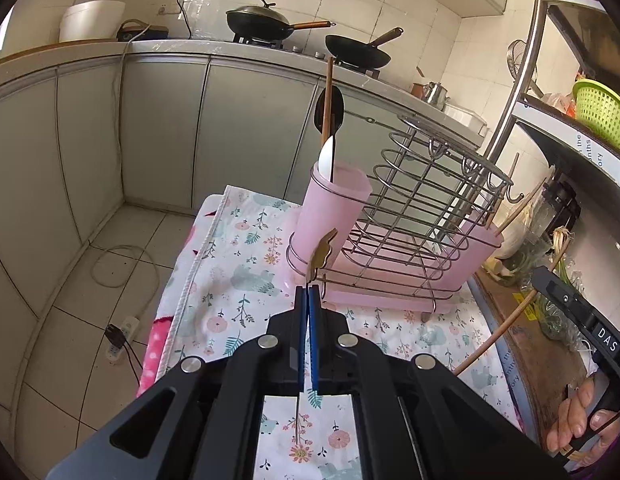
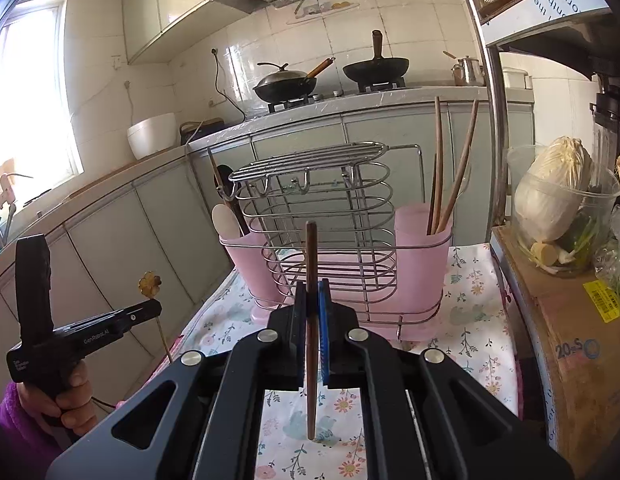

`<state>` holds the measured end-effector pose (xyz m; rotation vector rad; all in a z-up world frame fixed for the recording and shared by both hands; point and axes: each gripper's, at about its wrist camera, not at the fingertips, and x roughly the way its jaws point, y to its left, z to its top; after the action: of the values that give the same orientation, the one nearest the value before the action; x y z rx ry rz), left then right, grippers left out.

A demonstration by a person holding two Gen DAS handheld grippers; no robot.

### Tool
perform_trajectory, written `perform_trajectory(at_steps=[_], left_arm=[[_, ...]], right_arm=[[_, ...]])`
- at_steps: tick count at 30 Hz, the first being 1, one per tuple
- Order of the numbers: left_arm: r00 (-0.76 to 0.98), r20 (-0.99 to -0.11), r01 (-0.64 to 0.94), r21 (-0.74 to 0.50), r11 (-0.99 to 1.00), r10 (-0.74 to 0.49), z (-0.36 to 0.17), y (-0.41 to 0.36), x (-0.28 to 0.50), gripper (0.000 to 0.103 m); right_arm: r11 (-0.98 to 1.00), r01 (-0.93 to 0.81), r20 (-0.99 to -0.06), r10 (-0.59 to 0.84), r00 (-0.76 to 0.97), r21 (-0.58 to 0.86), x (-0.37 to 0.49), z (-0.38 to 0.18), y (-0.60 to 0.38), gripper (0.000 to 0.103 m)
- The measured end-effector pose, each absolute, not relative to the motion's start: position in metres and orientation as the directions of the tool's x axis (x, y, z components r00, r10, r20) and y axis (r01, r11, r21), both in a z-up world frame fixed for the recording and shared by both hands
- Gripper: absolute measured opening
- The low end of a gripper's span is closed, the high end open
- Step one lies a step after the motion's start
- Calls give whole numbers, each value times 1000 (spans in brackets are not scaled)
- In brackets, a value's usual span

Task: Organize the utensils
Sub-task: 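Lift the gold spoon and wooden chopstick up toward the pink cup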

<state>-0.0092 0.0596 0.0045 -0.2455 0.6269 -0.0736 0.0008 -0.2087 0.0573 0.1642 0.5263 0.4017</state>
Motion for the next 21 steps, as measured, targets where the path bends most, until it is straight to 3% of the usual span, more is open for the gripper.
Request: perform_trajectory(at_steps=[21], left_arm=[[820,-566,-27,-183,983,-83,25,37,4,1]], right_arm=[[916,-291,-440,390,809,277,-6,70,-224,6]])
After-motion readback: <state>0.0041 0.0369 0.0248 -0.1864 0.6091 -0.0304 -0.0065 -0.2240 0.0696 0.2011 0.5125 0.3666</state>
